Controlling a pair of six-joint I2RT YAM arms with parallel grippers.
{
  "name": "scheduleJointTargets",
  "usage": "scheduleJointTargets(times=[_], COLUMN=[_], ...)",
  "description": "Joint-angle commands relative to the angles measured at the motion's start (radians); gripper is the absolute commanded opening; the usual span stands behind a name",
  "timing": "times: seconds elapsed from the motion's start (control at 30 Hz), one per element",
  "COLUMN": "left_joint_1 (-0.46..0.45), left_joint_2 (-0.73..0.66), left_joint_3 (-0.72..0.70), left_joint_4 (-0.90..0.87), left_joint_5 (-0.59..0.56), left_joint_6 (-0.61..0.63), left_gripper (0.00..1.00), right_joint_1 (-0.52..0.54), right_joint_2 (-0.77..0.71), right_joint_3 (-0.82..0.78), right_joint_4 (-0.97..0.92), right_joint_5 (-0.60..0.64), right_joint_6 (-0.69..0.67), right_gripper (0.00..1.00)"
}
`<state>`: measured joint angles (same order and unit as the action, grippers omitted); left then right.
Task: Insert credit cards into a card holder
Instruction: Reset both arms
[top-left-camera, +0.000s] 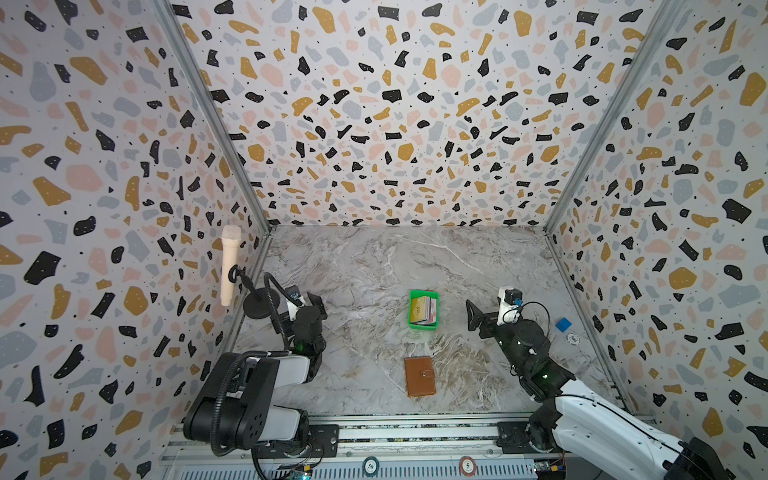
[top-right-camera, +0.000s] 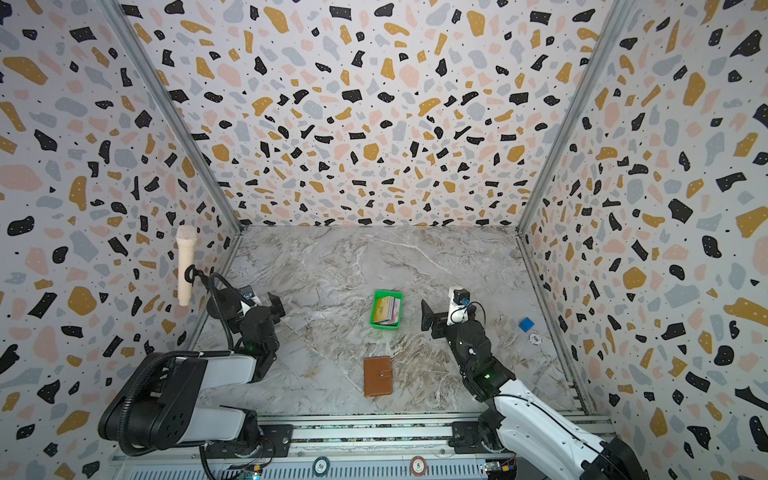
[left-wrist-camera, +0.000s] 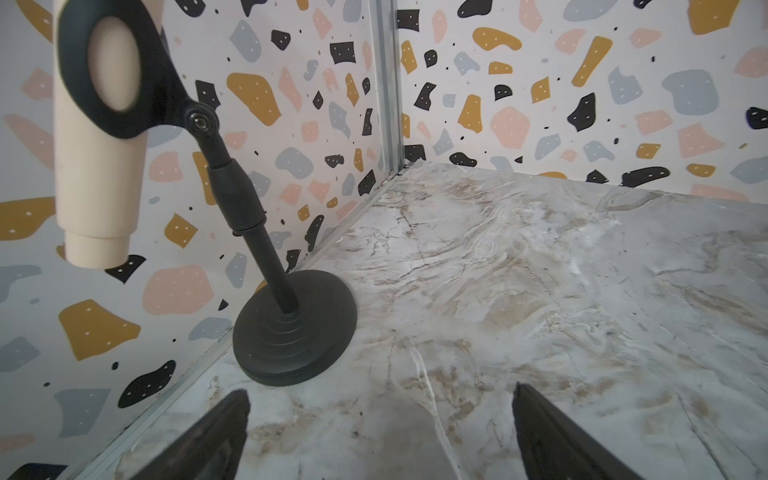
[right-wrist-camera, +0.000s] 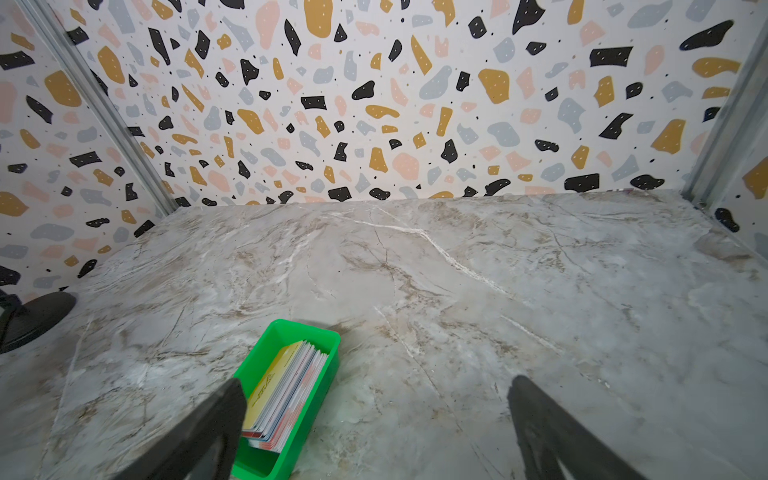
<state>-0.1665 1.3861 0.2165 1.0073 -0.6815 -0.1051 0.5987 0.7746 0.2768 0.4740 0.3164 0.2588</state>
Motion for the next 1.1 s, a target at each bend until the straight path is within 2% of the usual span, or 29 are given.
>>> scheduleJointTargets(times=[0.0,0.03,0.07,0.13,0.23,0.33,0.5,0.6,0.67,0.7,0.73,0.8,0.87,0.97,1.07], left_joint_1=[0.002,0.004,-0.005,-0.004,-0.001,-0.001,0.000,-0.001,-0.001,0.000,-0.001,-0.001,-0.001,-0.001,-0.001], left_joint_2=[0.032,0.057,0.051,-0.003,0.025,0.003,0.006,0.005,0.005,0.005,0.005,0.005,0.004,0.004,0.005], left_joint_3=[-0.110,-0.127,-0.114,-0.065,-0.083,-0.077,-0.078,-0.078,-0.078,-0.078,-0.078,-0.077,-0.077,-0.077,-0.078], left_joint_4=[0.320,0.413,0.379,0.194,0.269,0.224,0.234,0.232,0.232,0.231,0.231,0.231,0.230,0.231,0.232], left_joint_5=[0.001,-0.004,0.000,0.006,-0.001,0.007,0.005,0.005,0.005,0.005,0.005,0.005,0.005,0.005,0.005], left_joint_6=[0.019,0.037,0.042,0.012,0.022,0.016,0.018,0.017,0.018,0.018,0.018,0.016,0.018,0.018,0.018], left_gripper=[1.00,1.00,1.00,1.00,1.00,1.00,1.00,1.00,1.00,1.00,1.00,1.00,1.00,1.00,1.00], right_joint_1=[-0.014,-0.021,-0.033,-0.068,-0.150,-0.247,-0.365,-0.389,-0.411,-0.411,-0.409,-0.442,-0.464,-0.471,-0.483], right_joint_2=[-0.001,0.004,0.009,0.008,0.007,0.062,0.346,0.513,0.614,0.665,0.678,0.653,0.759,0.704,0.713], right_joint_3=[-0.004,-0.001,0.005,0.004,-0.021,-0.070,-0.141,-0.148,-0.140,-0.151,-0.146,-0.121,-0.147,-0.082,-0.079], right_joint_4=[0.038,0.034,0.026,0.027,0.086,0.229,0.594,0.771,0.815,0.927,0.932,0.796,1.007,0.773,0.780], right_joint_5=[0.078,0.102,0.125,0.148,0.189,0.206,0.158,0.117,0.074,0.036,0.019,-0.043,-0.065,-0.071,-0.081], right_joint_6=[-0.056,-0.058,-0.070,-0.093,-0.125,-0.159,-0.230,-0.260,-0.245,-0.287,-0.296,-0.251,-0.270,-0.233,-0.225], right_gripper=[0.99,0.99,0.99,0.99,0.99,0.99,0.99,0.99,0.99,0.99,0.99,0.99,0.99,0.99,0.99])
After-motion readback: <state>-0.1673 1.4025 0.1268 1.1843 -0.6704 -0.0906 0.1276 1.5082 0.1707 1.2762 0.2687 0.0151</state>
